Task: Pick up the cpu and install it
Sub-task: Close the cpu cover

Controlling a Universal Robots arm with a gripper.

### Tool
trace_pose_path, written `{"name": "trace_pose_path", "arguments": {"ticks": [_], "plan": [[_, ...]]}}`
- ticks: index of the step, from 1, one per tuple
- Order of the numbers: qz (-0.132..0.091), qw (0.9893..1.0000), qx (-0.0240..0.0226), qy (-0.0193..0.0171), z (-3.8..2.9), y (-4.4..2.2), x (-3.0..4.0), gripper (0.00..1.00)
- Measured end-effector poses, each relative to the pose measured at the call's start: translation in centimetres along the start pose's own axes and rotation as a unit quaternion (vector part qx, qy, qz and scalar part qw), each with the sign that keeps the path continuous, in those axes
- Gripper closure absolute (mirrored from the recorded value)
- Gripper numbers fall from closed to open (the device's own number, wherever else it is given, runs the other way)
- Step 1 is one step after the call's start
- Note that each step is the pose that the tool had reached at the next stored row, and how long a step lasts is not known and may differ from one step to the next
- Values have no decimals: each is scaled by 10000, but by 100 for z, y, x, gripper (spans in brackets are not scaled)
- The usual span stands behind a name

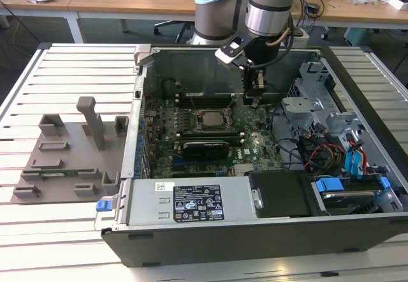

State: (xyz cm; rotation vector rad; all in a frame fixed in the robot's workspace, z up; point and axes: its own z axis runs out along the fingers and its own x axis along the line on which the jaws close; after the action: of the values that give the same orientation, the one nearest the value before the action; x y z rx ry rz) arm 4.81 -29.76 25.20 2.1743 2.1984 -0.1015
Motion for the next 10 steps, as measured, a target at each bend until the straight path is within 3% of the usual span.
{"name": "trace_pose_path", "arguments": {"ticks": [10], "plan": [[0,10000,0,1,2,-94,2,89]]}}
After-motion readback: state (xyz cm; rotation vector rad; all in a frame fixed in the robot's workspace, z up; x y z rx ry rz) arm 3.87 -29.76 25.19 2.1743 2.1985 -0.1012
